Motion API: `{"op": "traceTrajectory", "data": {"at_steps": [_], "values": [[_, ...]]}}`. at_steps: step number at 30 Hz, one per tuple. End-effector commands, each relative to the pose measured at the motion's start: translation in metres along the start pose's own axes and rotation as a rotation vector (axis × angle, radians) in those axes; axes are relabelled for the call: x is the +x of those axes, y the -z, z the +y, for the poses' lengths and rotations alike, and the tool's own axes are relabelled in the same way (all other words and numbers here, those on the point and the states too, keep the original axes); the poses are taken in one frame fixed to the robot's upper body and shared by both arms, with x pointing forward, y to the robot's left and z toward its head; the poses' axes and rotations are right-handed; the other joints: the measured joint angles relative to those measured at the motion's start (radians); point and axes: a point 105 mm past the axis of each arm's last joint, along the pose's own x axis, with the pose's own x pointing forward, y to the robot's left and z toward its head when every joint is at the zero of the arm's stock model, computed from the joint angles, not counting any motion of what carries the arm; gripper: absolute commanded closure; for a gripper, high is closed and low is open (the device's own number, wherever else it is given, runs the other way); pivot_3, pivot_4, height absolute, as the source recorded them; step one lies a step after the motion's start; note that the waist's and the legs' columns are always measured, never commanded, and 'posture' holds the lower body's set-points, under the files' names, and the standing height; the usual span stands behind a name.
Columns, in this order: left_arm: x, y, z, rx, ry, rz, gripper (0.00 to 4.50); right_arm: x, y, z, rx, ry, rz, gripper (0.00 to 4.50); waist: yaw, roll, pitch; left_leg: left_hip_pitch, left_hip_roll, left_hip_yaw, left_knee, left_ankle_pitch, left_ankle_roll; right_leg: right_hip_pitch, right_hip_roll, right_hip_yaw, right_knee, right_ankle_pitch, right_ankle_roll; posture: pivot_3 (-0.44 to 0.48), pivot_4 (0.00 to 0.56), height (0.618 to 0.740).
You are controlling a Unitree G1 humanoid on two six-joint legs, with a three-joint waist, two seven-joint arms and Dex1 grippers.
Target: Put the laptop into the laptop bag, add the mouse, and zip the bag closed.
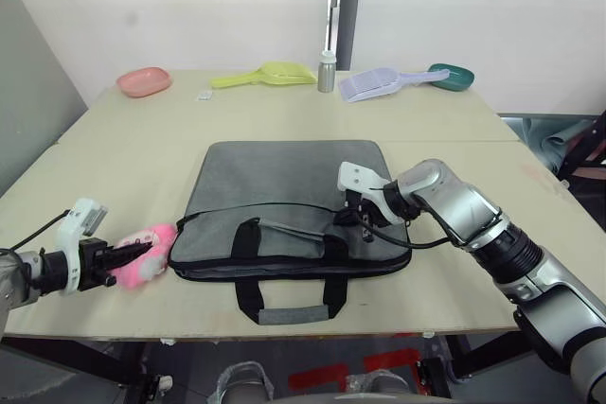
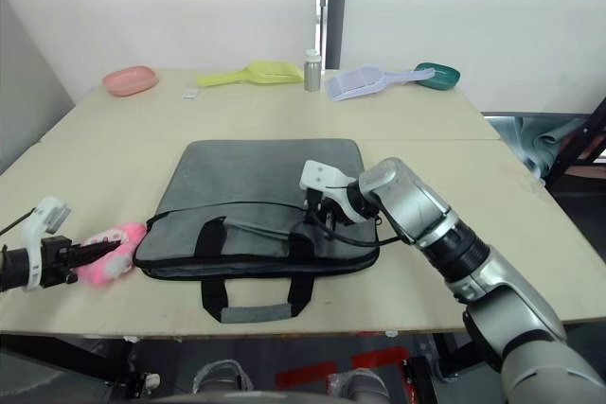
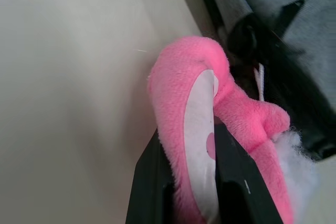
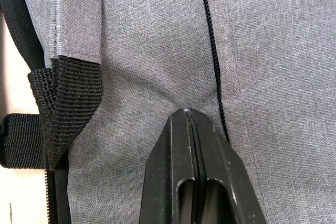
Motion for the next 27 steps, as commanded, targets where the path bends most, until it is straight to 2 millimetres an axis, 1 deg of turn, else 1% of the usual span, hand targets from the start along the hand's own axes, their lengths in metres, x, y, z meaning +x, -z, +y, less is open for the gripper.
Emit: {"op": "traceTrajectory", "data": {"at_steps": [1, 5, 12, 14, 17, 18, 21, 25, 27], "values": [[-0.005, 0.007, -0.014, 0.016, 0.040, 0.042, 4.47, 0.013, 0.025, 0.013, 0.064, -0.070, 0.085, 4.50, -0.003, 0.000, 0.000, 0.000, 0.000, 0.000, -0.001, 0.000, 0.000, 0.000, 0.000, 0.000, -0.001, 0.000, 0.000, 0.000, 0.150, 0.740], [-0.008, 0.018, -0.025, 0.039, 0.071, 0.092, 4.47, 0.012, 0.025, 0.015, 0.063, -0.082, 0.089, 4.50, -0.009, 0.001, 0.000, 0.000, 0.000, 0.001, -0.002, 0.000, 0.000, 0.000, 0.000, 0.000, -0.003, 0.000, 0.000, 0.000, 0.150, 0.740], [-0.012, 0.024, -0.031, 0.010, 0.070, 0.089, 4.47, 0.013, 0.026, 0.020, 0.064, -0.102, 0.097, 4.50, -0.012, 0.002, 0.000, 0.000, 0.000, 0.002, -0.004, 0.000, 0.000, 0.000, 0.000, 0.000, -0.004, 0.000, 0.000, 0.000, 0.150, 0.740], [-0.013, 0.026, -0.030, -0.011, 0.062, 0.076, 4.47, 0.013, 0.026, 0.021, 0.065, -0.105, 0.098, 4.50, -0.013, 0.002, 0.000, 0.000, 0.000, 0.002, -0.004, 0.000, 0.000, 0.000, 0.000, 0.000, -0.005, 0.000, 0.000, 0.000, 0.150, 0.740], [-0.013, 0.024, -0.022, -0.047, 0.021, 0.041, 4.47, 0.013, 0.025, 0.021, 0.062, -0.106, 0.096, 4.50, -0.012, 0.002, -0.001, 0.000, 0.000, 0.002, -0.005, 0.000, 0.000, -0.001, 0.001, 0.000, -0.005, 0.000, 0.000, 0.000, 0.150, 0.740], [-0.013, 0.022, -0.019, -0.056, 0.006, 0.026, 4.47, 0.012, 0.021, 0.020, 0.063, -0.105, 0.077, 4.50, -0.011, 0.002, -0.001, 0.000, 0.000, 0.002, -0.005, 0.000, 0.000, -0.001, 0.001, 0.000, -0.005, 0.000, 0.000, 0.000, 0.150, 0.740], [-0.009, 0.012, -0.012, -0.078, -0.020, -0.022, 4.47, 0.007, -0.004, 0.021, 0.101, -0.138, -0.025, 4.50, -0.011, 0.001, -0.001, 0.001, 0.000, 0.002, -0.005, 0.000, 0.000, 0.000, 0.001, 0.000, -0.004, 0.000, 0.000, 0.000, 0.150, 0.740], [-0.003, 0.003, -0.003, -0.075, -0.062, -0.055, 4.47, 0.002, -0.015, 0.020, 0.087, -0.143, -0.047, 4.50, -0.011, 0.000, -0.001, 0.000, 0.000, 0.002, -0.004, 0.000, 0.000, -0.002, 0.001, 0.000, -0.002, 0.000, 0.000, 0.000, 0.150, 0.740], [0.001, -0.004, 0.003, -0.082, -0.081, -0.084, 4.47, -0.001, -0.025, 0.022, 0.098, -0.165, -0.089, 4.50, -0.010, 0.001, -0.001, 0.000, 0.000, 0.002, -0.004, 0.000, 0.000, -0.002, 0.001, 0.000, -0.002, 0.000, 0.000, 0.000, 0.150, 0.740]]}}
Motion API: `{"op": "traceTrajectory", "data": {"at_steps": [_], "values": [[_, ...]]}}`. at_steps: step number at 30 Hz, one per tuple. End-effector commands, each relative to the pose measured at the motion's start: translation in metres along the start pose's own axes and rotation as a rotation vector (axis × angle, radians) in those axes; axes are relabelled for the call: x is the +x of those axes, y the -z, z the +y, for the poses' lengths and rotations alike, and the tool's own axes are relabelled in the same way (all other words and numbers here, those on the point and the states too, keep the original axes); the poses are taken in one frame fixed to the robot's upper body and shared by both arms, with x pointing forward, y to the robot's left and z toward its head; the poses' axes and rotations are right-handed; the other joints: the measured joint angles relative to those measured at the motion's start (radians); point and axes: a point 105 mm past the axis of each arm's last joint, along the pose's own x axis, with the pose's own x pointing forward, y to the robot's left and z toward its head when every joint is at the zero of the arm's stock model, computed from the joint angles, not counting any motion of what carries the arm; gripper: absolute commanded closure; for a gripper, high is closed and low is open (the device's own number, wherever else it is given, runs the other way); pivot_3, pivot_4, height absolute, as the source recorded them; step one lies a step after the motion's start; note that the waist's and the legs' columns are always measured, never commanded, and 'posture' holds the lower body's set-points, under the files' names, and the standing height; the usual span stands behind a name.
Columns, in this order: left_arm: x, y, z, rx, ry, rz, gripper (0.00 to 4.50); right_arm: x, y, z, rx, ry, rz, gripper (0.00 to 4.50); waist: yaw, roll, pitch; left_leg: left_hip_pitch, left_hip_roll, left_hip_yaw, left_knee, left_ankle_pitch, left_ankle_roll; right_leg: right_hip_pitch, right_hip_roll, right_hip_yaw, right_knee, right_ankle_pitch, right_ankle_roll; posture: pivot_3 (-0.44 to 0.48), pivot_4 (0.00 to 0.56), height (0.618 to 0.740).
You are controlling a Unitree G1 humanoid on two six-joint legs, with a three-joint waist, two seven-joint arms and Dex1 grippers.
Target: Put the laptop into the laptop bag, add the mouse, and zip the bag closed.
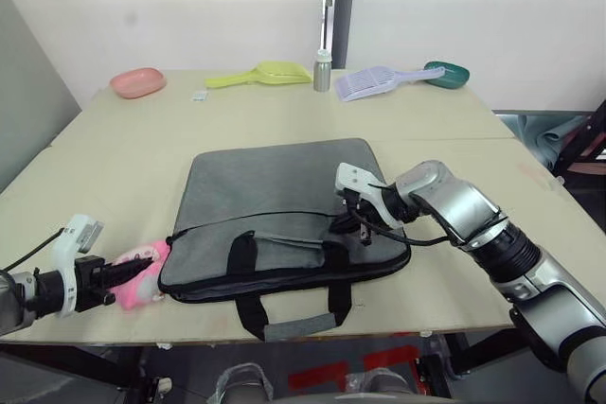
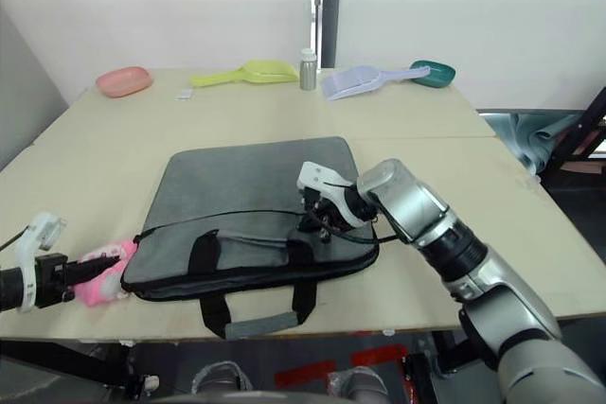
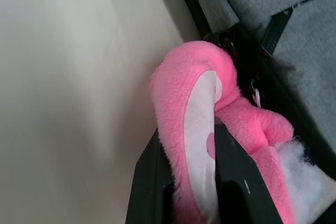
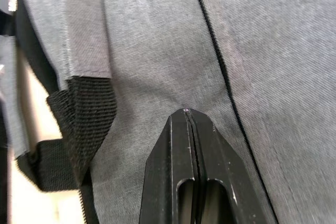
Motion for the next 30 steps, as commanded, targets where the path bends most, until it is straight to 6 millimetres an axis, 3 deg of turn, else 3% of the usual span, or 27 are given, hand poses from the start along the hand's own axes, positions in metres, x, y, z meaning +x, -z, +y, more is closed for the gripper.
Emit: {"op": "traceTrajectory", "data": {"at_steps": [1, 5, 11, 20, 26, 30], "values": [[0.006, -0.012, 0.010, -0.004, -0.047, -0.052, 4.47, -0.002, -0.021, 0.011, 0.004, -0.077, -0.077, 4.50, 0.001, 0.002, 0.001, 0.000, 0.000, 0.000, 0.000, 0.000, 0.000, 0.000, 0.000, 0.000, 0.000, 0.000, 0.000, 0.000, 0.150, 0.740], [0.012, -0.021, 0.010, -0.001, -0.034, -0.072, 4.47, -0.008, -0.058, 0.017, 0.020, -0.122, -0.230, 4.50, -0.001, 0.002, 0.001, -0.003, 0.001, 0.000, 0.000, 0.001, 0.000, -0.003, 0.001, 0.000, 0.001, 0.000, 0.000, 0.000, 0.150, 0.740], [0.016, -0.021, 0.005, 0.007, 0.002, -0.065, 4.47, 0.003, -0.091, 0.021, 0.002, -0.104, -0.309, 4.50, 0.006, 0.002, 0.001, -0.003, 0.001, 0.000, 0.000, 0.001, -0.001, -0.003, 0.001, 0.000, 0.001, 0.000, 0.000, 0.000, 0.150, 0.740], [0.018, -0.031, 0.004, 0.025, 0.010, -0.073, 4.47, 0.059, -0.056, 0.019, -0.153, 0.004, -0.049, 4.50, 0.019, 0.002, 0.002, -0.003, 0.000, -0.001, 0.001, 0.001, -0.003, -0.003, 0.001, -0.001, 0.001, 0.000, 0.000, 0.000, 0.150, 0.740], [0.016, -0.036, 0.005, 0.033, 0.006, -0.076, 4.47, 0.072, -0.032, 0.015, -0.290, 0.020, 0.106, 4.50, 0.018, 0.002, 0.001, -0.001, 0.000, -0.001, 0.003, 0.001, -0.002, -0.001, 0.001, 0.000, 0.004, 0.000, 0.000, 0.000, 0.150, 0.740], [0.017, -0.040, 0.002, 0.041, 0.015, -0.088, 4.47, 0.075, -0.030, 0.004, -0.312, 0.052, 0.137, 4.50, 0.019, 0.001, 0.001, -0.001, 0.001, -0.002, 0.005, 0.001, -0.002, -0.001, 0.000, -0.001, 0.007, 0.000, 0.000, 0.000, 0.150, 0.740]]}}
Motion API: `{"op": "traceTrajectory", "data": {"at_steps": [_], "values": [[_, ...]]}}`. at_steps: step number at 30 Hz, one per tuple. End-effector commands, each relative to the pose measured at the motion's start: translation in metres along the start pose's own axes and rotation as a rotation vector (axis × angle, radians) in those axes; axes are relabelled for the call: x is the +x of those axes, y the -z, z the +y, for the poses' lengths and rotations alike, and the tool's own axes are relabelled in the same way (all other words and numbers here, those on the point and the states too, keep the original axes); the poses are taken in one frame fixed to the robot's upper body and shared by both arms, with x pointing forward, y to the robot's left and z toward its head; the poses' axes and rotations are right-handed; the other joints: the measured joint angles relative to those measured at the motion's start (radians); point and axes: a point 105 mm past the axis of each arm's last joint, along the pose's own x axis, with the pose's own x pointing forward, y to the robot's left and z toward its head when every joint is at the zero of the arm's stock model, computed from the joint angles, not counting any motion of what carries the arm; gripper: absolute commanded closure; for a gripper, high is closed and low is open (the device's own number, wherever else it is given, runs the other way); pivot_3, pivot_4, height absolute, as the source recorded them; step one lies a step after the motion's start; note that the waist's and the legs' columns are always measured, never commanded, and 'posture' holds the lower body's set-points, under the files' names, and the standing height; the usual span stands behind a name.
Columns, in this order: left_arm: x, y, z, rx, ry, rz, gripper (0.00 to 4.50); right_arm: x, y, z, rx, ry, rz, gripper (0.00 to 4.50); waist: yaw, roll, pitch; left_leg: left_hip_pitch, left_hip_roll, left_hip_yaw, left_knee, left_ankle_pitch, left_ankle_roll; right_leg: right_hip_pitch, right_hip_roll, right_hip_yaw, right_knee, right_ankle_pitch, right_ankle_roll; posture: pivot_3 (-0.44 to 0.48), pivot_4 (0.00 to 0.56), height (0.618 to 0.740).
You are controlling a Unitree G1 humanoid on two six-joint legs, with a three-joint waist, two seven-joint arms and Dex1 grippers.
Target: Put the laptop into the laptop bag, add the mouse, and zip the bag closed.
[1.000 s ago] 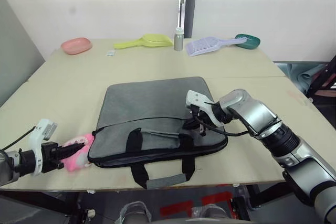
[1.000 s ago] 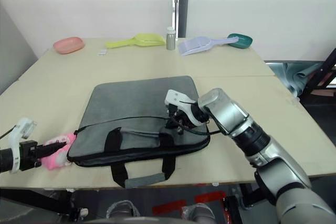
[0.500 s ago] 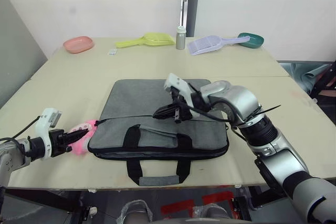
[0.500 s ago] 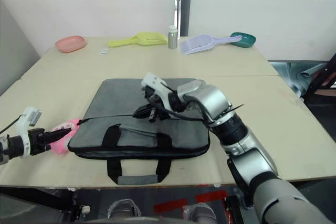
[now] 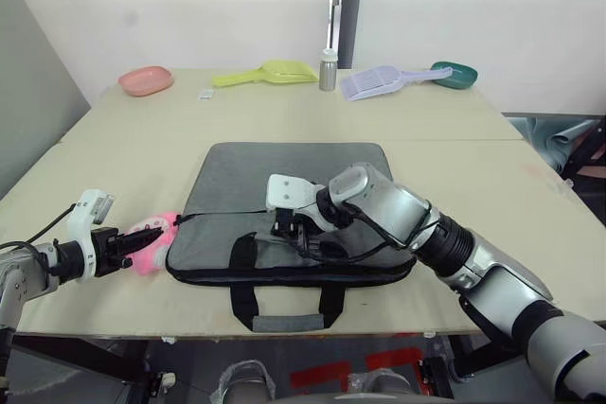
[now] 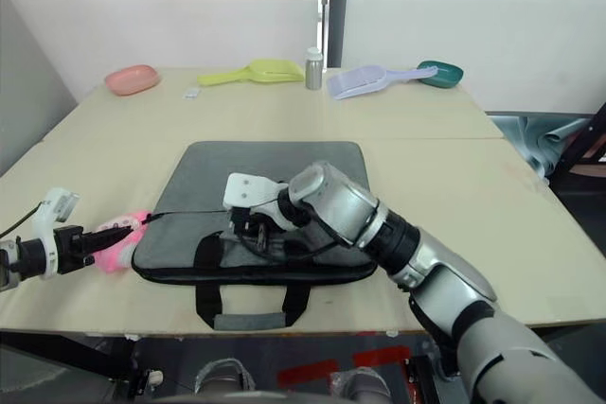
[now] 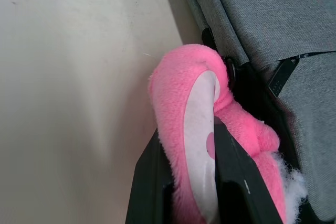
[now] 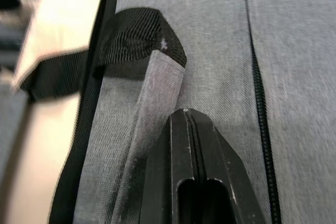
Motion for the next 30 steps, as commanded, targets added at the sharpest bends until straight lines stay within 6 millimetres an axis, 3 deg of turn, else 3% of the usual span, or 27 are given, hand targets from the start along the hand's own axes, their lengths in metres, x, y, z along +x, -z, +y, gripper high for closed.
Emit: {"op": "traceTrajectory", "data": {"at_steps": [1, 12, 24, 30], "values": [[-0.002, -0.014, -0.005, 0.047, 0.012, -0.020, 4.47, 0.009, 0.028, -0.005, 0.039, 0.006, 0.109, 4.50, 0.000, 0.000, 0.000, 0.000, 0.000, 0.000, 0.001, 0.000, 0.000, 0.000, 0.000, 0.000, 0.001, 0.000, 0.000, 0.000, 0.150, 0.740], [-0.028, 0.013, -0.002, 0.081, -0.012, 0.093, 4.47, 0.009, 0.034, -0.011, 0.080, -0.001, 0.103, 4.50, -0.006, 0.002, 0.000, 0.000, 0.000, -0.002, 0.003, 0.000, 0.000, 0.000, -0.001, 0.000, 0.005, 0.000, 0.000, 0.000, 0.150, 0.740], [-0.034, 0.046, -0.028, 0.046, 0.061, 0.163, 4.47, 0.017, 0.032, -0.008, 0.087, -0.028, 0.094, 4.50, -0.025, 0.006, 0.002, 0.001, 0.000, -0.001, 0.003, 0.000, 0.000, 0.000, 0.000, 0.001, 0.005, 0.000, 0.000, 0.000, 0.150, 0.740], [-0.039, 0.081, -0.052, 0.007, 0.122, 0.242, 4.47, 0.019, 0.031, -0.008, 0.086, -0.034, 0.092, 4.50, -0.034, 0.008, -0.001, 0.001, 0.000, 0.000, 0.003, 0.000, 0.000, 0.000, -0.001, 0.002, 0.004, 0.000, 0.000, 0.000, 0.150, 0.740]]}}
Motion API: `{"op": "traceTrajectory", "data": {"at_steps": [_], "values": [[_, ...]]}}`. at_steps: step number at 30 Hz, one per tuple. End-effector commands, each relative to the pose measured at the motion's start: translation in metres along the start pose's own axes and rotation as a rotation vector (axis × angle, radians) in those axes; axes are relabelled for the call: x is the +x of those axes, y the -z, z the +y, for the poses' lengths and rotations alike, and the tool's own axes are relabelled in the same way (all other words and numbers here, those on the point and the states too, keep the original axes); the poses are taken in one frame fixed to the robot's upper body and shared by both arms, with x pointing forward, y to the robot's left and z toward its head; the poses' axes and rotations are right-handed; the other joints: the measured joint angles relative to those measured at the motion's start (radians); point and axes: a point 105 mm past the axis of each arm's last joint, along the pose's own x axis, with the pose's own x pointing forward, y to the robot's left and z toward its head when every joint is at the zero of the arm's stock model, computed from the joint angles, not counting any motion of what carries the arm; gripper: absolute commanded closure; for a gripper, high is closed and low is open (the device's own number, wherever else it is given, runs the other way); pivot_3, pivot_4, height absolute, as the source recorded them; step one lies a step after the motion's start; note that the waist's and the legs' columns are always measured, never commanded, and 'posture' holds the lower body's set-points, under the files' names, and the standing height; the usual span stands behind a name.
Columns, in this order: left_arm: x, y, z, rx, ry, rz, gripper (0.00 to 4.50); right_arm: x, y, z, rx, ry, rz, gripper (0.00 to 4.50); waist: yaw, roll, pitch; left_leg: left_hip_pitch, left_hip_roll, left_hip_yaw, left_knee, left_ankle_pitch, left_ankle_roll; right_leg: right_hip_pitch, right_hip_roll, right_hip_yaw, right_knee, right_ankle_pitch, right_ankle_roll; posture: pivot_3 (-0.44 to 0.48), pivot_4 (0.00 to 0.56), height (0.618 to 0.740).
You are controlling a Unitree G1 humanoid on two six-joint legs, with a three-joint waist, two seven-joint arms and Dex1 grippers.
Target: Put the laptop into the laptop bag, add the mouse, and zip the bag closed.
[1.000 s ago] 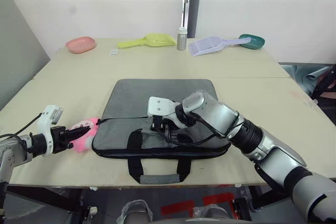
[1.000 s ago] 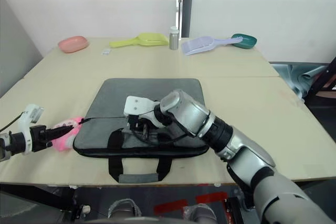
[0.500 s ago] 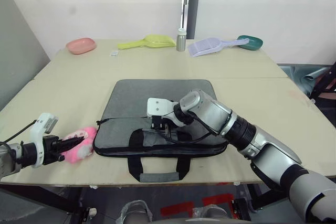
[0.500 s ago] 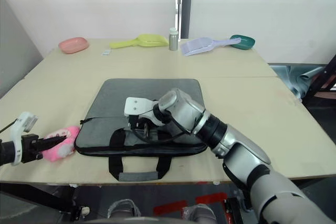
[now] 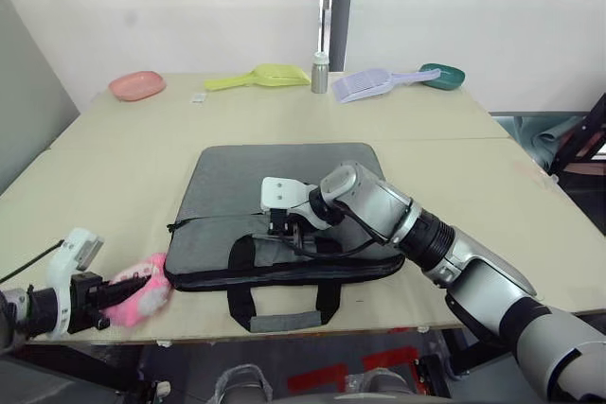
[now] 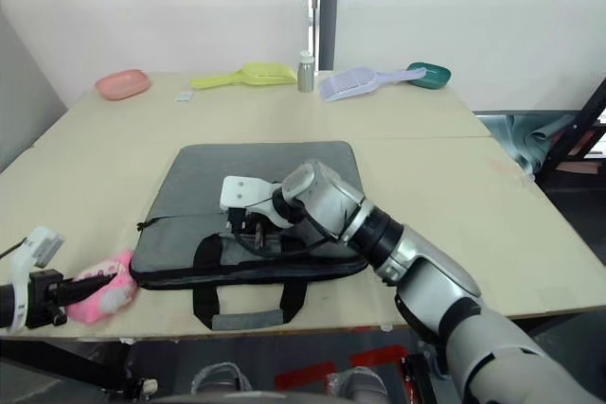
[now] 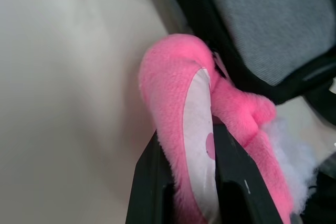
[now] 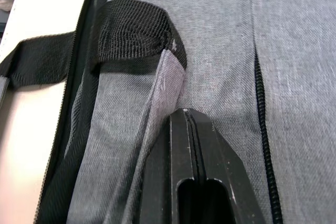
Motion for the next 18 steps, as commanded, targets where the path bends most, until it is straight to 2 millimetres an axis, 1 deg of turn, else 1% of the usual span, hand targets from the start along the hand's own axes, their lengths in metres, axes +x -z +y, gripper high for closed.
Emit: {"op": "traceTrajectory", "data": {"at_steps": [1, 3, 7, 12, 14, 16, 18], "values": [[0.005, 0.023, -0.019, -0.022, 0.064, 0.071, 4.47, 0.008, 0.030, -0.001, 0.066, 0.015, 0.101, 4.50, -0.002, 0.001, -0.001, 0.000, 0.000, 0.000, 0.000, 0.000, 0.000, 0.000, 0.000, 0.000, 0.000, 0.000, 0.000, 0.000, 0.150, 0.740], [0.001, 0.031, -0.022, -0.028, 0.061, 0.090, 4.47, 0.008, 0.029, -0.001, 0.062, 0.012, 0.100, 4.50, -0.004, 0.001, -0.001, 0.000, 0.000, 0.000, -0.001, 0.000, 0.000, 0.000, 0.000, 0.000, 0.000, 0.000, 0.000, 0.000, 0.150, 0.740], [-0.007, 0.039, -0.019, -0.053, 0.025, 0.097, 4.47, 0.010, 0.028, -0.001, 0.060, 0.011, 0.096, 4.50, -0.009, 0.002, -0.002, 0.001, 0.000, 0.002, -0.003, 0.000, 0.000, -0.002, 0.000, 0.002, 0.000, -0.001, 0.001, 0.000, 0.150, 0.740], [-0.007, 0.028, -0.016, -0.098, 0.005, 0.014, 4.47, 0.013, 0.025, 0.000, 0.055, 0.000, 0.088, 4.50, -0.011, 0.003, -0.002, 0.001, 0.000, 0.003, -0.004, 0.000, 0.000, -0.003, 0.001, 0.003, 0.000, -0.001, 0.001, 0.000, 0.150, 0.740], [-0.005, 0.028, -0.022, -0.103, 0.030, 0.011, 4.47, 0.013, 0.025, 0.000, 0.055, -0.001, 0.086, 4.50, -0.010, 0.003, -0.002, 0.002, 0.000, 0.003, -0.004, 0.000, 0.000, -0.003, 0.002, 0.003, 0.000, -0.001, 0.001, 0.000, 0.150, 0.740], [-0.004, 0.036, -0.031, -0.104, 0.060, 0.046, 4.47, 0.013, 0.024, -0.001, 0.056, 0.002, 0.085, 4.50, -0.011, 0.003, -0.002, 0.002, 0.000, 0.003, -0.004, 0.000, 0.000, -0.003, 0.002, 0.003, 0.000, -0.001, 0.001, 0.000, 0.150, 0.740], [-0.006, 0.052, -0.036, -0.113, 0.075, 0.104, 4.47, 0.013, 0.024, -0.002, 0.058, 0.007, 0.083, 4.50, -0.013, 0.003, -0.002, 0.001, 0.000, 0.003, -0.004, 0.000, 0.000, -0.003, 0.001, 0.003, 0.000, -0.001, 0.001, 0.000, 0.150, 0.740]]}}
